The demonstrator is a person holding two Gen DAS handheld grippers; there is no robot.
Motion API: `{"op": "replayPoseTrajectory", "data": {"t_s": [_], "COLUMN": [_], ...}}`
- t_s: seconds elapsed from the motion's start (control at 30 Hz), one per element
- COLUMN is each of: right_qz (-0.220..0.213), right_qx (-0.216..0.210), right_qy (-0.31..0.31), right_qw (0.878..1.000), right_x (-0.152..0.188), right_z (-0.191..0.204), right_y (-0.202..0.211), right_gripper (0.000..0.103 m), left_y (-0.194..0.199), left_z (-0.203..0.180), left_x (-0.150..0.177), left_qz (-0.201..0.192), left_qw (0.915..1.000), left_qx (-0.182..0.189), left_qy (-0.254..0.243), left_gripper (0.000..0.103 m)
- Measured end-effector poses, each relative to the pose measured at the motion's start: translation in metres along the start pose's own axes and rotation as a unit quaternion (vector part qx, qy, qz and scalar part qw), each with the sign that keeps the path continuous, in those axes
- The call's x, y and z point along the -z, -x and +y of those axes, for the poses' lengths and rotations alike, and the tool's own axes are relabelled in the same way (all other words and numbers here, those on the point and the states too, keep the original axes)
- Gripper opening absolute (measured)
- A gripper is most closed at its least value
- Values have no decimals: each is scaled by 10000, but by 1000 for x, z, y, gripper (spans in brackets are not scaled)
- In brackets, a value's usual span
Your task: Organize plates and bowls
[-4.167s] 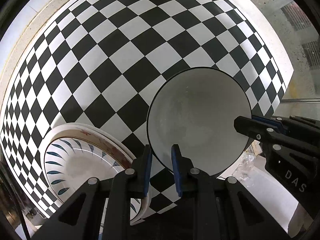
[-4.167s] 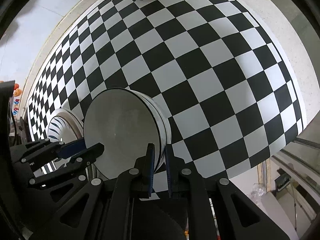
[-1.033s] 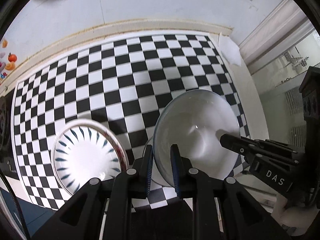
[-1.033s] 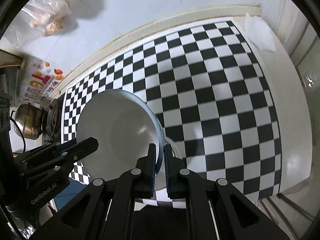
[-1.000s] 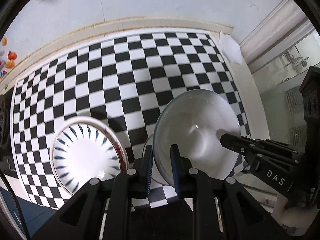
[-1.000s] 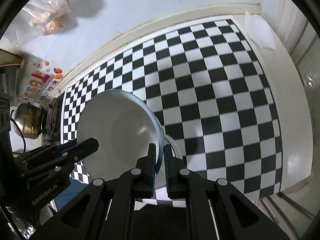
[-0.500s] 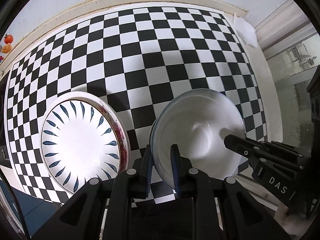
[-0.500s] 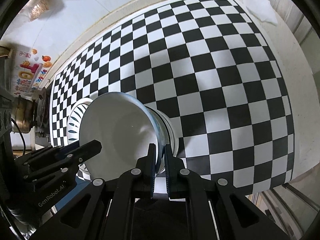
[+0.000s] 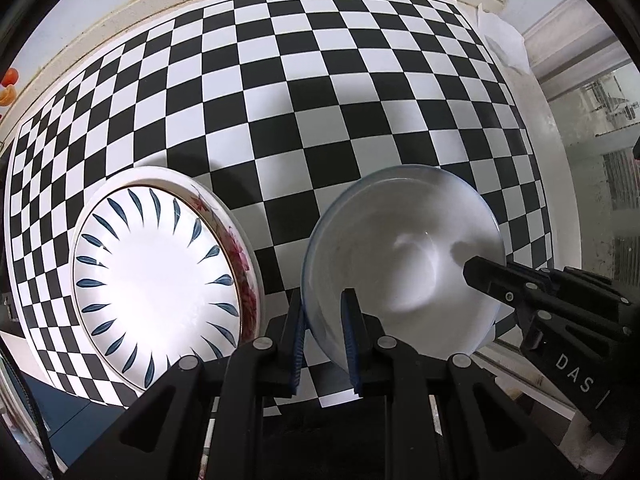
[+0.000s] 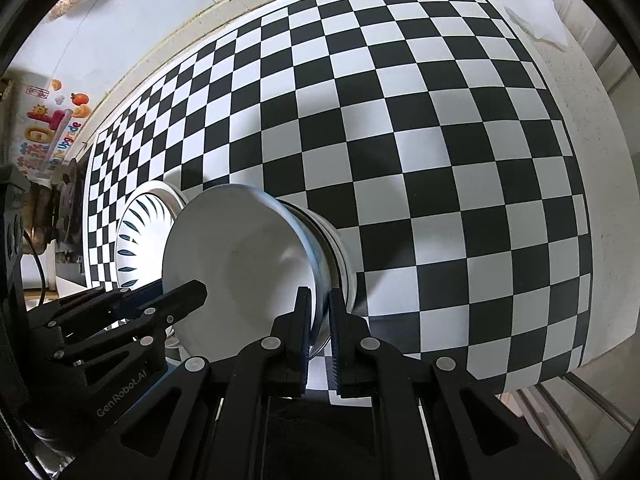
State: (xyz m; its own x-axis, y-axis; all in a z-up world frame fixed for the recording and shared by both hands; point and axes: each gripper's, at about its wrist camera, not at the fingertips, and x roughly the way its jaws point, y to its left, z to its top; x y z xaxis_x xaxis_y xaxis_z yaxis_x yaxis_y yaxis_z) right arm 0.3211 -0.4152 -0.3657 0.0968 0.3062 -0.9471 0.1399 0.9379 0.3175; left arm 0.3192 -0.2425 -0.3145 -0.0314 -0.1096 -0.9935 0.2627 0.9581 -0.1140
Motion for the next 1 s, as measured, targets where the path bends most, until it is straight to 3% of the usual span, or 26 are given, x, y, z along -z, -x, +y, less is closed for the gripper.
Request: {"op": "replayPoseTrajectory", "data": {"t_s": [0.67, 1.0], "right_qz": [106, -241], "right_qx": [127, 138], "right_qy": [-95, 9], "right_qw": [9998, 9996], "right_x": [0, 24], "right_z": [1, 12], "right_y": [-4, 33], "right_gripper": [18, 20], "left_y": [7, 67], "left_z": [4, 11], "left_x": [-1, 29], "left_qz": [-115, -779], "left_qw": [9999, 9969], "left_qx": [51, -10], "left_qy": [13, -86], "left_gripper": [16, 16]}}
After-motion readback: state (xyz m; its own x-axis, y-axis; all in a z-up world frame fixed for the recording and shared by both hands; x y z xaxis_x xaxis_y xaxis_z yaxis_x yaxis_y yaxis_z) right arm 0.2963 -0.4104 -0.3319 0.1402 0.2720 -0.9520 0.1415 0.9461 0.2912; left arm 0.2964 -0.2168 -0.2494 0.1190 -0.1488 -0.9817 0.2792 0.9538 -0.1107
